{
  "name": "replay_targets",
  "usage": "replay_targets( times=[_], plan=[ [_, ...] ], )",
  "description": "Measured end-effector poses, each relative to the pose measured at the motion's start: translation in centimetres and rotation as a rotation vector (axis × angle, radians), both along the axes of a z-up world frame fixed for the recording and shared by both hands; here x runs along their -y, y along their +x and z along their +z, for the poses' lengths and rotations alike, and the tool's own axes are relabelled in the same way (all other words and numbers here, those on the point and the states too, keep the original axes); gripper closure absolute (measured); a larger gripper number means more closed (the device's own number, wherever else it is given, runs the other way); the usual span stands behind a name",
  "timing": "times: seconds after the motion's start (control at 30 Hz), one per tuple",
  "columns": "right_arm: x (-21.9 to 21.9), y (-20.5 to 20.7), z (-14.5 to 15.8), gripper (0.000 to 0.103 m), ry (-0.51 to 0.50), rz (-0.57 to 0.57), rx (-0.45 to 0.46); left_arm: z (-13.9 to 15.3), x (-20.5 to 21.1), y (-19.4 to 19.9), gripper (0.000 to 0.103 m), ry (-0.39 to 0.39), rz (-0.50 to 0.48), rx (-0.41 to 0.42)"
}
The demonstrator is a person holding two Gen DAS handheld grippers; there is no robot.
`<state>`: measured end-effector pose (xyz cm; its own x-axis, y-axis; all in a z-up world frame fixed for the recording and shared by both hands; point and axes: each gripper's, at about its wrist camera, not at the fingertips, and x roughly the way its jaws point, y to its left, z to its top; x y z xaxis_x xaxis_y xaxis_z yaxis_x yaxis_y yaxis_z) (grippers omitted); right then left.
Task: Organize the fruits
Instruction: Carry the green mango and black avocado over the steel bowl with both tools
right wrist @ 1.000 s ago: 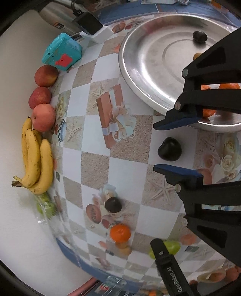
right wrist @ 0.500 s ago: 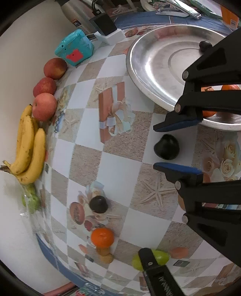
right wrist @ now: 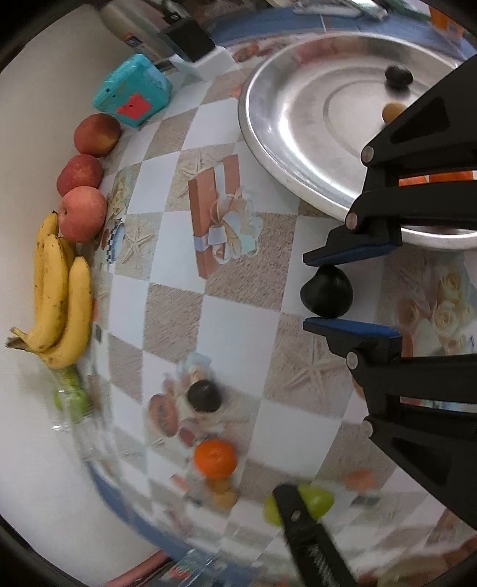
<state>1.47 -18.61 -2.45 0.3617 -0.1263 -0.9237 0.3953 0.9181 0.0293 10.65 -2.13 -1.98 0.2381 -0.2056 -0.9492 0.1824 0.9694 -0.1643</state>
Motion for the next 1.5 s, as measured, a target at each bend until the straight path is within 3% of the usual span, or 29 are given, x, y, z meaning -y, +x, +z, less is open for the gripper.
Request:
replay_targets(
  times=[0.13,0.67,0.97,1.5],
  plan=[
    [0.4,-0.5,1.4,0.073,0.082,-0.019,0.067,0.8,-0.1,-0.2,0.061,-0.011,-0.003,0.017],
    [2.9,-3.2,4.3,0.073,0.117,-0.106,0.147,3.3,2.2,-1.6,0.061,-0.038,-0.080,0.086],
    [7.8,-6.5,4.3,0.073,0.125,-0.269,0.149,4.5,6.7,-4.8,0.061,-0.046,-0.233,0.115],
    [14.8,-13.0,4.0,0.073,0.165,-0.519,0.158,4.6,15.8,-14.1,0.061,-0.077,-0.619,0.100]
  ],
)
